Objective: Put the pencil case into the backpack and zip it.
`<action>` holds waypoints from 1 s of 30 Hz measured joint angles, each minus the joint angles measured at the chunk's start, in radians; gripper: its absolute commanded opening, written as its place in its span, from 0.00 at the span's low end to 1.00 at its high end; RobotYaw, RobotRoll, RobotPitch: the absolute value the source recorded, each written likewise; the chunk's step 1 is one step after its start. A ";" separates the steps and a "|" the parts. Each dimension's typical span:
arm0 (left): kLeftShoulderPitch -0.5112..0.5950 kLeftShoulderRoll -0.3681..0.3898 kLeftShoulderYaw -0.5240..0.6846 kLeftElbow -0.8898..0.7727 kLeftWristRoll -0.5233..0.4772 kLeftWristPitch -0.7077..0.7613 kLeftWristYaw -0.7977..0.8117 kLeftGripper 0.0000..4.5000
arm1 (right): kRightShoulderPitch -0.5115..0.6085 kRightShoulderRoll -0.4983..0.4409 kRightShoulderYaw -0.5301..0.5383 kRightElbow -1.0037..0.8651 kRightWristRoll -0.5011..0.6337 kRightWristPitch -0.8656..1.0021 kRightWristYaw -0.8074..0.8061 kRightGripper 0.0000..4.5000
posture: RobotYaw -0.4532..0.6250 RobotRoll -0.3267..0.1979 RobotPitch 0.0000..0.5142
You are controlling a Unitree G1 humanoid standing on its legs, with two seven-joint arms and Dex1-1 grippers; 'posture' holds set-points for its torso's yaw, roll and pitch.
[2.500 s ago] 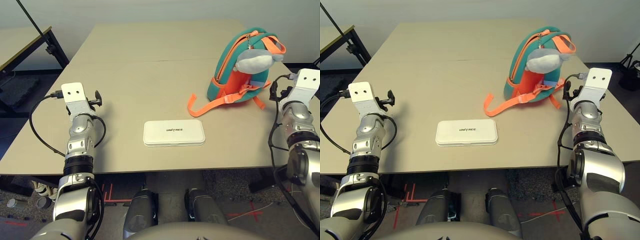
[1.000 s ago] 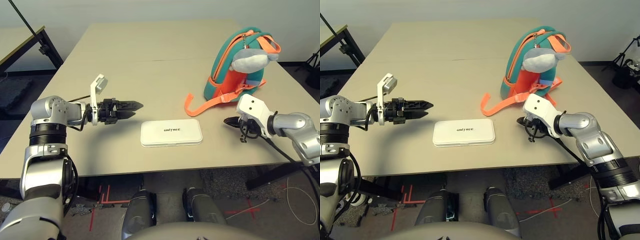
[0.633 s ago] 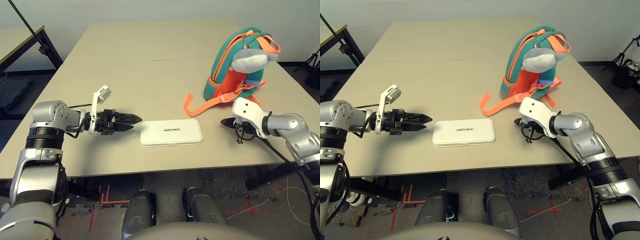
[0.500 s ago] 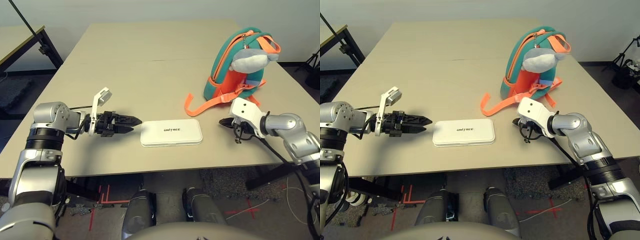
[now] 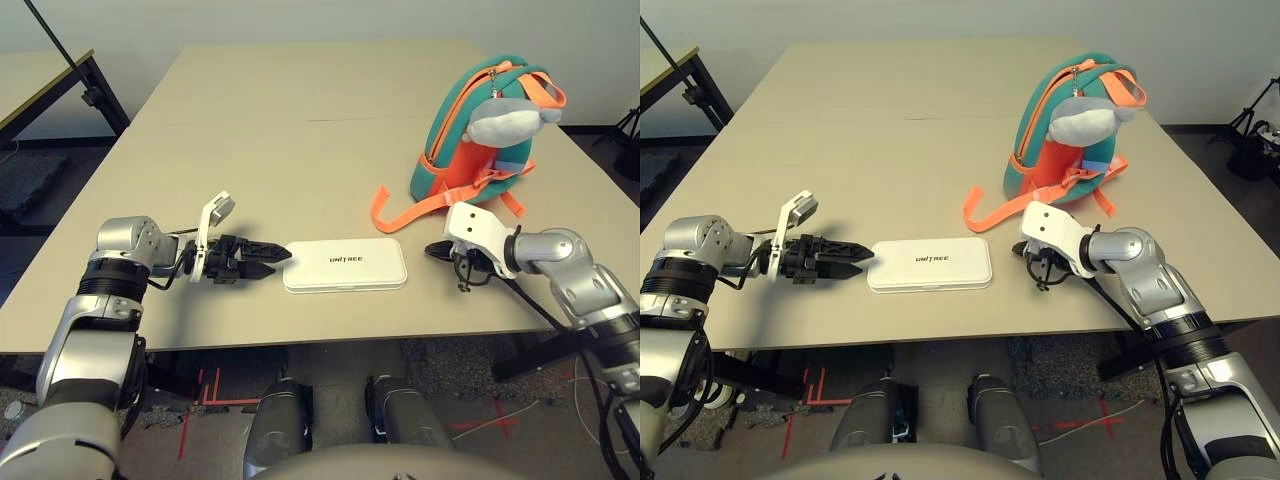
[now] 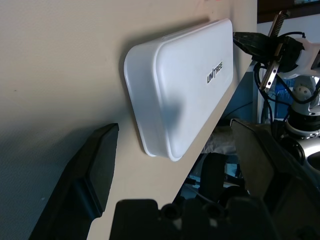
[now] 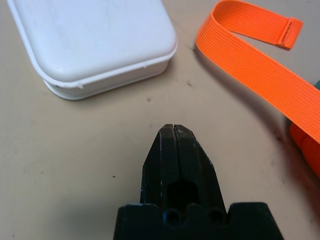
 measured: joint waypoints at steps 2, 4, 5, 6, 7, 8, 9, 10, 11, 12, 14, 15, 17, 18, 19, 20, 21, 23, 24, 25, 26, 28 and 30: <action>-0.003 -0.002 -0.004 0.002 0.006 -0.006 -0.007 1.00 | 0.000 0.007 0.003 -0.002 -0.001 0.001 0.004 0.00 | 0.28 0.62 0.11; -0.006 -0.004 -0.006 0.003 0.011 -0.008 -0.011 1.00 | 0.000 0.015 0.010 -0.005 -0.003 0.001 0.006 0.00 | 0.28 0.62 0.11; -0.008 -0.005 -0.007 0.003 0.015 -0.009 -0.013 1.00 | 0.000 0.018 0.017 -0.009 -0.005 0.001 0.007 0.00 | 0.28 0.62 0.11; -0.011 -0.005 -0.009 0.005 0.018 -0.010 -0.015 1.00 | 0.000 0.022 0.025 -0.012 -0.007 0.001 0.007 0.00 | 0.28 0.62 0.11; -0.013 -0.006 -0.012 0.006 0.020 -0.011 -0.017 1.00 | 0.000 0.027 0.033 -0.014 -0.008 0.002 0.007 0.00 | 0.28 0.62 0.12; -0.015 -0.007 -0.014 0.007 0.023 -0.012 -0.020 1.00 | 0.000 0.033 0.037 -0.014 -0.009 0.002 0.007 0.00 | 0.28 0.62 0.12; -0.016 -0.008 -0.014 0.007 0.025 -0.012 -0.021 1.00 | 0.000 0.039 0.040 -0.014 -0.009 0.002 0.007 0.00 | 0.28 0.62 0.12; -0.016 -0.008 -0.014 0.007 0.028 -0.012 -0.022 1.00 | 0.000 0.044 0.044 -0.014 -0.010 0.002 0.007 0.00 | 0.28 0.62 0.12; -0.016 -0.008 -0.014 0.007 0.029 -0.012 -0.023 1.00 | -0.001 0.046 0.047 -0.014 -0.013 0.002 0.007 0.00 | 0.28 0.62 0.12; -0.016 -0.008 -0.015 0.007 0.031 -0.012 -0.024 1.00 | -0.004 0.050 0.049 -0.013 -0.018 0.001 0.007 0.00 | 0.28 0.62 0.12; -0.016 -0.008 -0.015 0.007 0.034 -0.012 -0.027 1.00 | -0.015 0.059 0.059 -0.008 -0.029 -0.002 0.007 0.00 | 0.28 0.62 0.12; -0.016 -0.009 -0.015 0.007 0.036 -0.012 -0.030 1.00 | -0.023 0.066 0.068 0.000 -0.031 -0.004 0.007 0.00 | 0.28 0.62 0.12; -0.017 -0.010 -0.016 0.007 0.037 -0.012 -0.031 1.00 | -0.035 0.082 0.076 0.010 -0.037 -0.008 0.007 0.00 | 0.29 0.62 0.12; -0.017 -0.011 -0.016 0.007 0.037 -0.012 -0.031 1.00 | -0.037 0.087 0.077 0.015 -0.043 -0.009 0.006 0.00 | 0.29 0.62 0.12; -0.017 -0.011 -0.016 0.007 0.037 -0.012 -0.032 1.00 | -0.039 0.090 0.077 0.025 -0.045 -0.013 0.006 0.00 | 0.29 0.62 0.12; -0.017 -0.011 -0.016 0.007 0.037 -0.012 -0.032 1.00 | -0.040 0.095 0.077 0.033 -0.046 -0.017 0.006 0.00 | 0.29 0.62 0.12; -0.017 -0.011 -0.016 0.007 0.038 -0.012 -0.032 1.00 | -0.041 0.098 0.077 0.040 -0.046 -0.020 0.006 0.00 | 0.29 0.62 0.12; -0.017 -0.011 -0.016 0.006 0.038 -0.012 -0.032 1.00 | -0.043 0.103 0.077 0.045 -0.048 -0.024 0.007 0.00 | 0.29 0.62 0.12; -0.017 -0.011 -0.016 0.006 0.039 -0.012 -0.032 1.00 | -0.045 0.105 0.077 0.047 -0.049 -0.024 0.008 0.00 | 0.29 0.62 0.12; -0.017 -0.011 -0.016 0.006 0.039 -0.013 -0.032 1.00 | -0.046 0.108 0.077 0.048 -0.051 -0.025 0.008 0.00 | 0.30 0.62 0.13; -0.017 -0.011 -0.016 0.006 0.040 -0.014 -0.032 1.00 | -0.048 0.110 0.077 0.050 -0.052 -0.027 0.008 0.00 | 0.29 0.62 0.13; -0.017 -0.011 -0.016 0.007 0.041 -0.017 -0.032 1.00 | -0.051 0.116 0.078 0.054 -0.058 -0.029 0.008 0.00 | 0.30 0.62 0.13; -0.017 -0.011 -0.015 0.007 0.044 -0.020 -0.032 1.00 | -0.054 0.121 0.078 0.055 -0.064 -0.030 0.008 0.00 | 0.30 0.62 0.13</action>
